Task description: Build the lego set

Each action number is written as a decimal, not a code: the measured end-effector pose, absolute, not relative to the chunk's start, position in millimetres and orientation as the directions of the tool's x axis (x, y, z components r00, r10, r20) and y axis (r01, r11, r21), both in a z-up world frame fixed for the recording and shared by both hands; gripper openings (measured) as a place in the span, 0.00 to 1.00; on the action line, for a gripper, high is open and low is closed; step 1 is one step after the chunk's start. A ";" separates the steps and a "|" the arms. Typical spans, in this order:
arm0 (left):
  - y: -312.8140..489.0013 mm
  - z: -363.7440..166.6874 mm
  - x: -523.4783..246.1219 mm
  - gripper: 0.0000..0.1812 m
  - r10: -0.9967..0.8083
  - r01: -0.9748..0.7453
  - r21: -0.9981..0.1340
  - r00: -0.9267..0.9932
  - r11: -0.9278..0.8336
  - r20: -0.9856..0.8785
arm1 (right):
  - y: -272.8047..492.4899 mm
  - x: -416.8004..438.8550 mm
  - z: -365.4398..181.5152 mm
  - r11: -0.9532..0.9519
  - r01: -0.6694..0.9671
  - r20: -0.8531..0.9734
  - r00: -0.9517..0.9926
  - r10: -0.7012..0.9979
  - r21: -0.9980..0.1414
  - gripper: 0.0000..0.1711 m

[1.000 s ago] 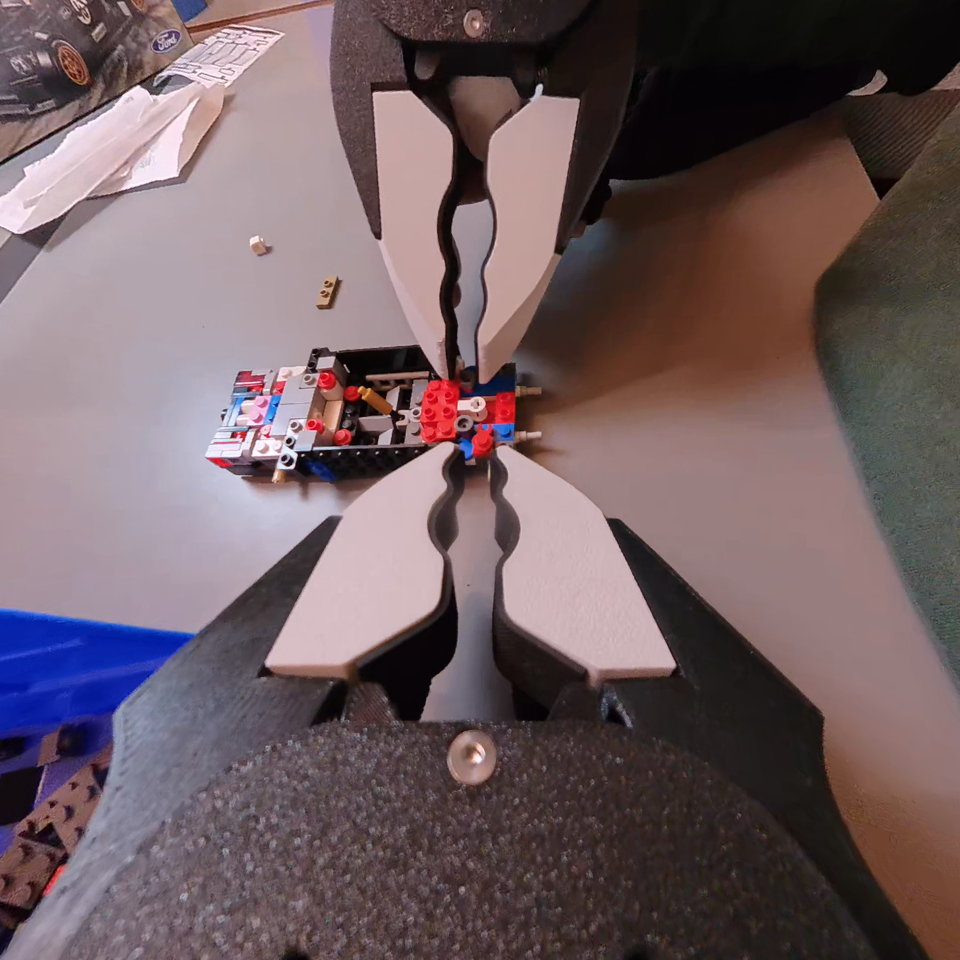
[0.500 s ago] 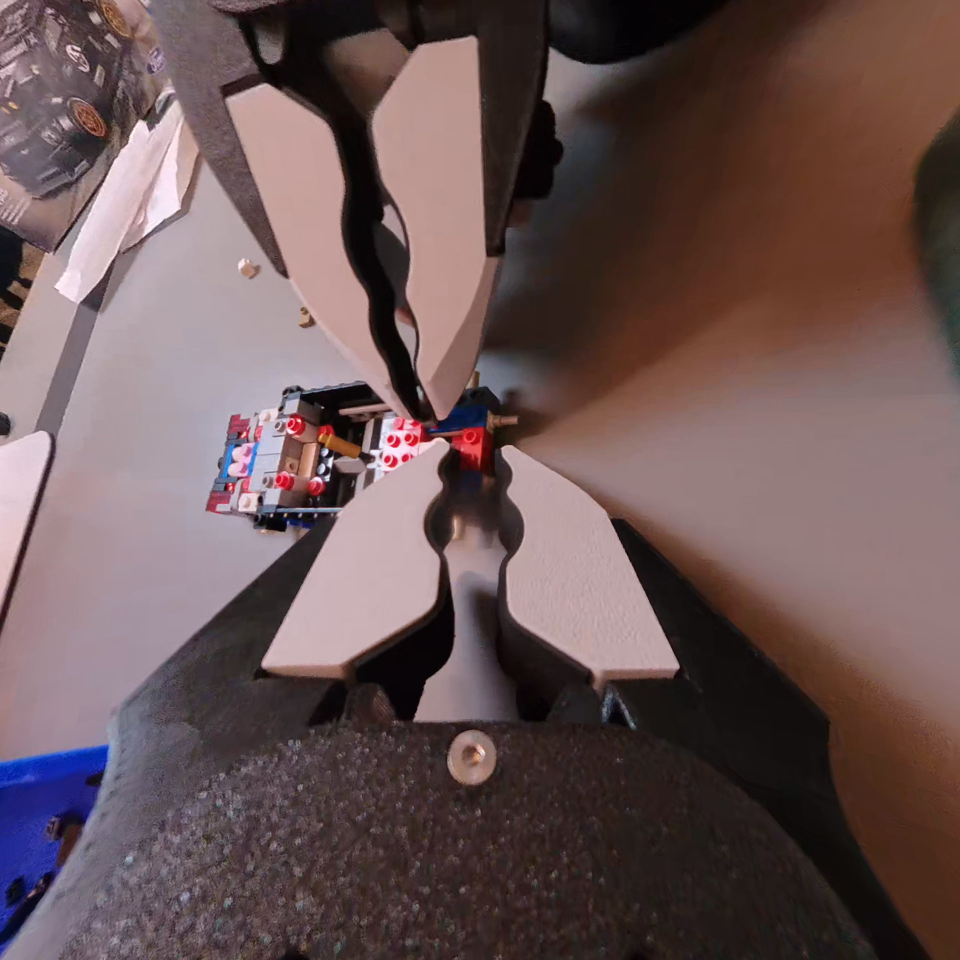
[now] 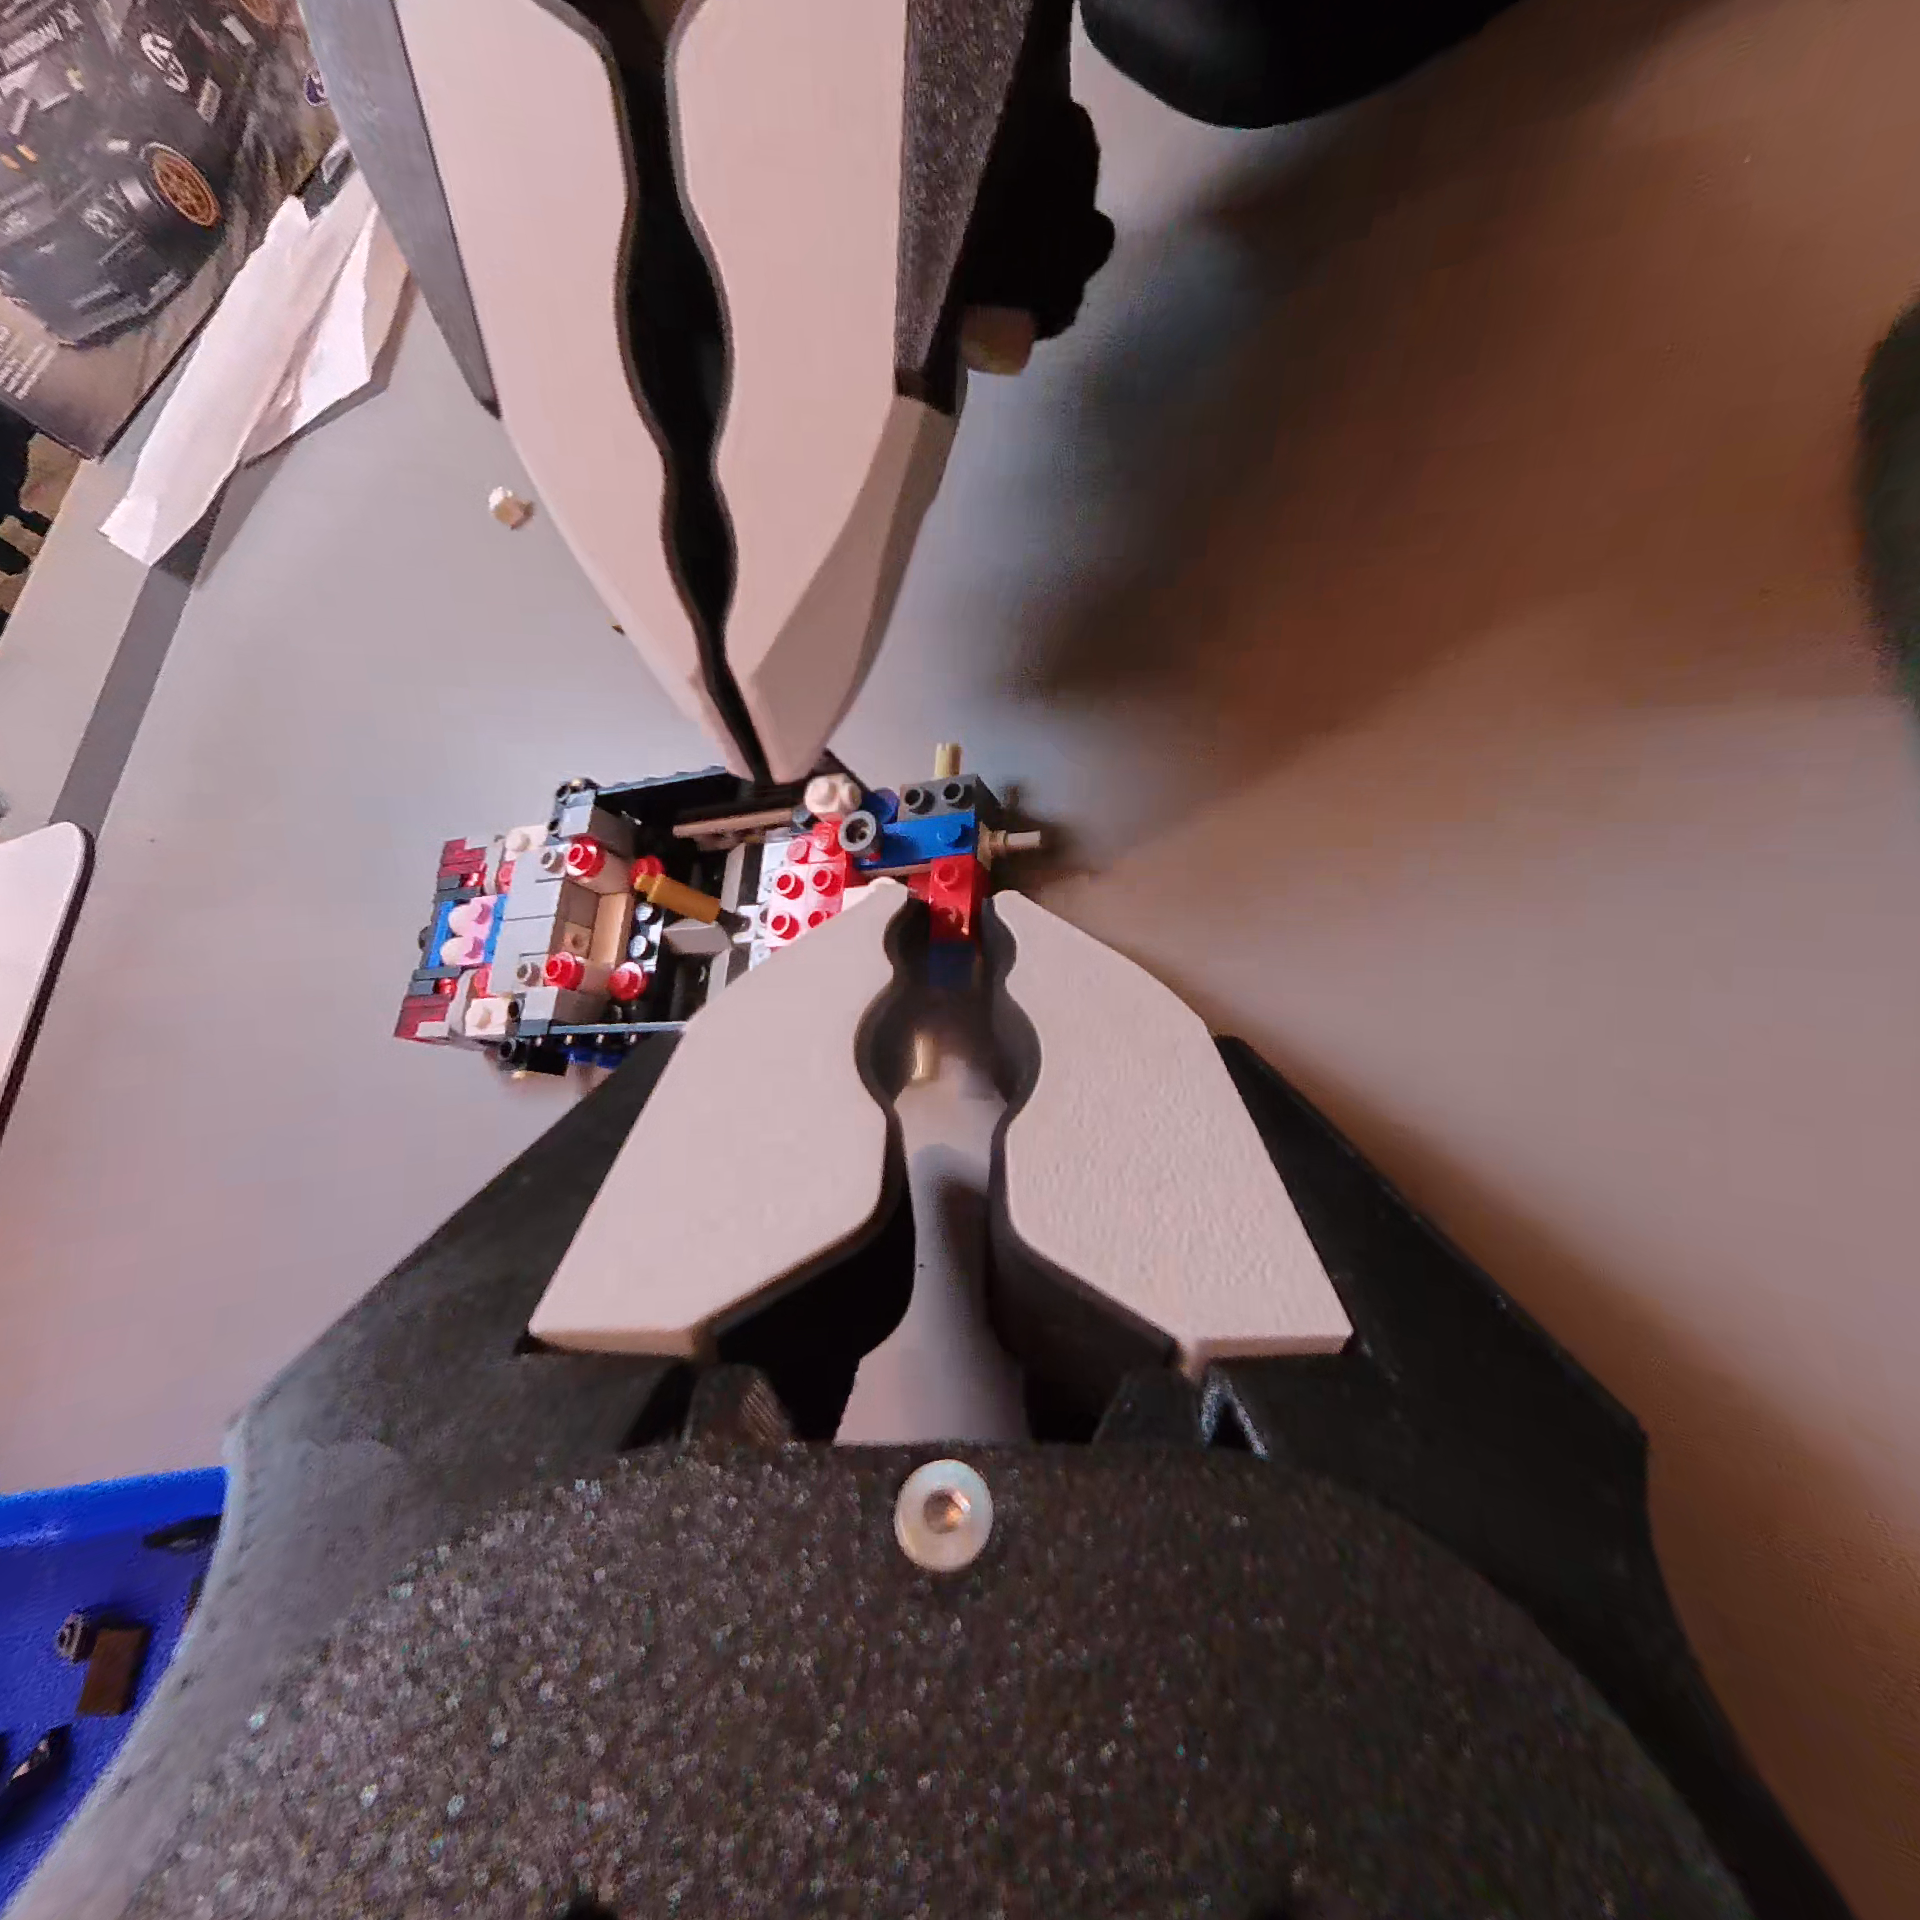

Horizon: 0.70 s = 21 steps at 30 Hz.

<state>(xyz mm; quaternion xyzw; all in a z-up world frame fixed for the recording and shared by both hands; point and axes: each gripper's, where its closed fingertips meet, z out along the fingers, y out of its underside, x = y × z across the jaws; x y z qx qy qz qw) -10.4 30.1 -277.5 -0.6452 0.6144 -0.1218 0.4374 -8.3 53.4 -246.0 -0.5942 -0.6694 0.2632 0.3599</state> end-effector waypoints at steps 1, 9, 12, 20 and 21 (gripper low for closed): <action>30.1 -277.6 -10.3 0.05 -0.900 -0.686 -0.715 0.216 0.136 -0.378 | 53.7 -7.6 -244.9 0.158 0.599 0.173 -0.033 0.984 -0.785 0.00; 30.4 -277.8 -10.3 0.05 -0.899 -0.686 -0.714 0.215 0.139 -0.382 | 48.3 -9.1 -261.9 0.187 0.656 0.187 -0.070 0.980 -0.731 0.08; 30.2 -277.9 -10.6 0.05 -0.898 -0.687 -0.713 0.214 0.142 -0.385 | 50.5 -8.2 -267.8 0.194 0.683 0.204 -0.067 0.977 -0.704 0.07; 31.5 -277.8 -11.3 0.07 -0.899 -0.685 -0.717 0.225 0.130 -0.377 | 53.1 -8.9 -268.8 0.229 0.700 0.257 -0.067 0.964 -0.677 0.07; 32.0 -278.1 -11.3 0.08 -0.897 -0.687 -0.715 0.226 0.131 -0.381 | 53.4 -8.9 -268.8 0.231 0.700 0.261 -0.066 0.963 -0.676 0.07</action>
